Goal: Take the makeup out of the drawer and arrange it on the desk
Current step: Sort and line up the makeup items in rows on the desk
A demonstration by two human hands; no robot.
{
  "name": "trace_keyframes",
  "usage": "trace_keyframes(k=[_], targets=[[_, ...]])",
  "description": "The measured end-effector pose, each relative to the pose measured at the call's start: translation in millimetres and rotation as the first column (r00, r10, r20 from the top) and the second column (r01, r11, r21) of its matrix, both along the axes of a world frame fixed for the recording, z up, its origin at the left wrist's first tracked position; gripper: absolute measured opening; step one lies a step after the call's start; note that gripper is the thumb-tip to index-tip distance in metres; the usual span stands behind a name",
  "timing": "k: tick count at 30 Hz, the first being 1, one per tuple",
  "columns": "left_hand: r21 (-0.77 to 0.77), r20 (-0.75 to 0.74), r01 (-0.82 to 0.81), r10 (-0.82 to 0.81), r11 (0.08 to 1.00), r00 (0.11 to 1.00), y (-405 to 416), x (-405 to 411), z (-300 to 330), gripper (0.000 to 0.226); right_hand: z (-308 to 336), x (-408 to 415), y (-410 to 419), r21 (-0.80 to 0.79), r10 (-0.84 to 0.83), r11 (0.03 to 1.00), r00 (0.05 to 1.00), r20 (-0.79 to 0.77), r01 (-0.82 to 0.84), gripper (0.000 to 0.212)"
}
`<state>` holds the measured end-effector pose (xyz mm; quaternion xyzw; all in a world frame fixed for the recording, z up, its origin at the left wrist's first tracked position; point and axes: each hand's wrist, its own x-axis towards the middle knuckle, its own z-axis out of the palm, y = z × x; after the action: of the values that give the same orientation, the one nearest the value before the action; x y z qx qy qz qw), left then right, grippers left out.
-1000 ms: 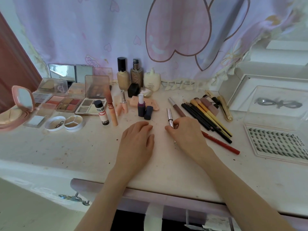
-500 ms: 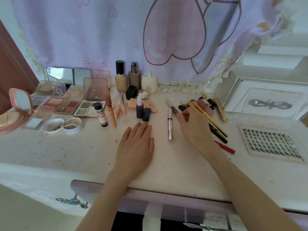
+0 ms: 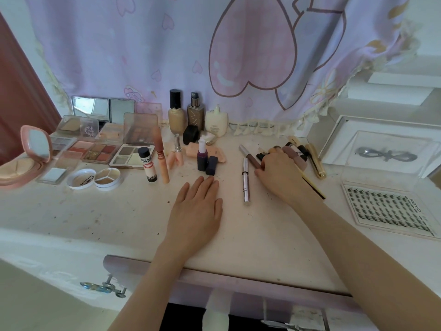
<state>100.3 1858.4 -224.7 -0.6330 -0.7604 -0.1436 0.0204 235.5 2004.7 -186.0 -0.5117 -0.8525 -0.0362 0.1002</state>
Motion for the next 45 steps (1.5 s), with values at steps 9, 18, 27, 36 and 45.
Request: trace_keyframes(k=[9, 18, 27, 36, 45], targets=[[0.037, 0.095, 0.030, -0.034, 0.999, 0.995, 0.3, -3.5, 2.1, 0.046, 14.0, 6.1, -20.9, -0.077, -0.034, 0.997, 0.855, -0.517, -0.007, 0.010], [0.499, 0.846, -0.137, -0.448, 0.856, 0.289, -16.4, -14.9, 26.2, 0.044, 16.4, 0.5, -79.3, -0.688, -0.203, 0.355, 0.667, -0.717, -0.632, 0.023], [0.488, 0.871, -0.108, -0.491, 0.866, -0.004, -28.6, -36.8, 36.1, 0.024, 1.5, -17.6, -85.4, -0.522, -0.339, -0.186, 0.553, -0.761, -0.832, 0.036], [0.407, 0.913, -0.206, -0.396, 0.890, 0.093, -16.9, -26.8, 51.9, 0.018, -3.6, -15.0, -87.5, -0.478, -0.196, 0.226, 0.441, -0.876, -0.849, 0.029], [0.413, 0.899, 0.017, -0.410, 0.911, 0.151, -15.6, -36.0, 58.0, 0.041, -3.5, -12.9, -86.3, -0.455, -0.243, 0.210, 0.405, -0.882, -0.865, 0.037]])
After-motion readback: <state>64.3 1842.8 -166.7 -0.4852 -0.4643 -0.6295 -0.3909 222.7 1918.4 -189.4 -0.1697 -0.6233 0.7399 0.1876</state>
